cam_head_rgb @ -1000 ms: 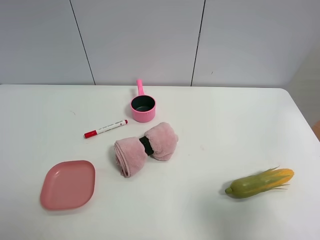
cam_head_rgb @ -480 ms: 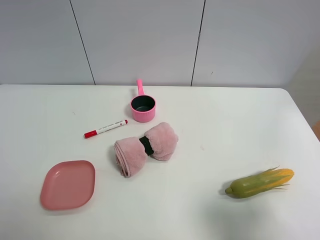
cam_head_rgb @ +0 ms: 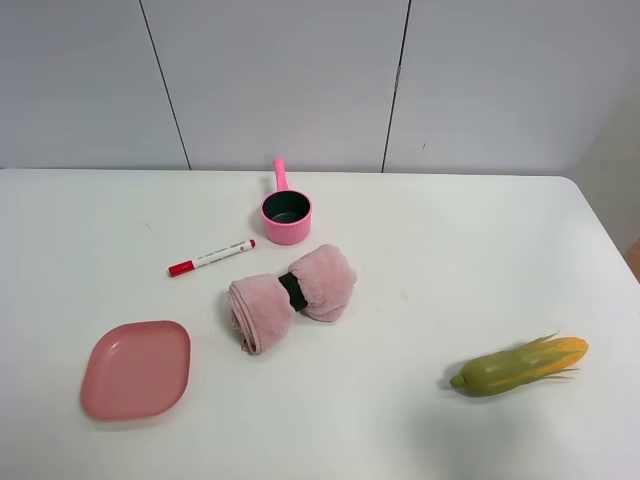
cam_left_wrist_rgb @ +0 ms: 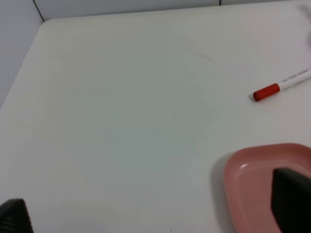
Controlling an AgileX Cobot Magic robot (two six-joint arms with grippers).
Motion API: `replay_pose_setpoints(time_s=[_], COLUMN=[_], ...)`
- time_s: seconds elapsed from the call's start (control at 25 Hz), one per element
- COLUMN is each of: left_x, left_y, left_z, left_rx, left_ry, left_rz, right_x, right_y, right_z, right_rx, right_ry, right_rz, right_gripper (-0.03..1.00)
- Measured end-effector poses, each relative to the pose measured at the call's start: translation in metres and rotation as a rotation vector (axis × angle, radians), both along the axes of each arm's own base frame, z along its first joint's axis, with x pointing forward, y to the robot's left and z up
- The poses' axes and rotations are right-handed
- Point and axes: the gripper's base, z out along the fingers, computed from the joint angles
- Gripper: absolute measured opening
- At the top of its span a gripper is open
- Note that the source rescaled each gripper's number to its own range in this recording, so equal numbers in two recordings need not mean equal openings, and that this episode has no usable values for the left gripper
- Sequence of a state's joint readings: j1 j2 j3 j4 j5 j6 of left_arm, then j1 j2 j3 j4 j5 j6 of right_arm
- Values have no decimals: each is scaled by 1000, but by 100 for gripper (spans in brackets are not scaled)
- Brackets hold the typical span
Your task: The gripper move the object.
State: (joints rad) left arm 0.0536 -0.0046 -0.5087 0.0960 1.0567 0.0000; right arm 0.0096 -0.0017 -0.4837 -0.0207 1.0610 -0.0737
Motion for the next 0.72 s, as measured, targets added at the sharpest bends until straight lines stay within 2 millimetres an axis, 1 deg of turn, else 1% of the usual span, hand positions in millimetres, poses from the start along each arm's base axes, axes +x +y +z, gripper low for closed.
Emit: replay_pose_setpoints(time_s=[0.72], left_x=[0], left_y=[0], left_z=[0], left_rx=[0], left_ry=[0], left_rz=[0], right_x=[0], right_y=[0], right_z=[0], right_rx=[0], right_ry=[0], right_rz=[0], right_gripper=[100])
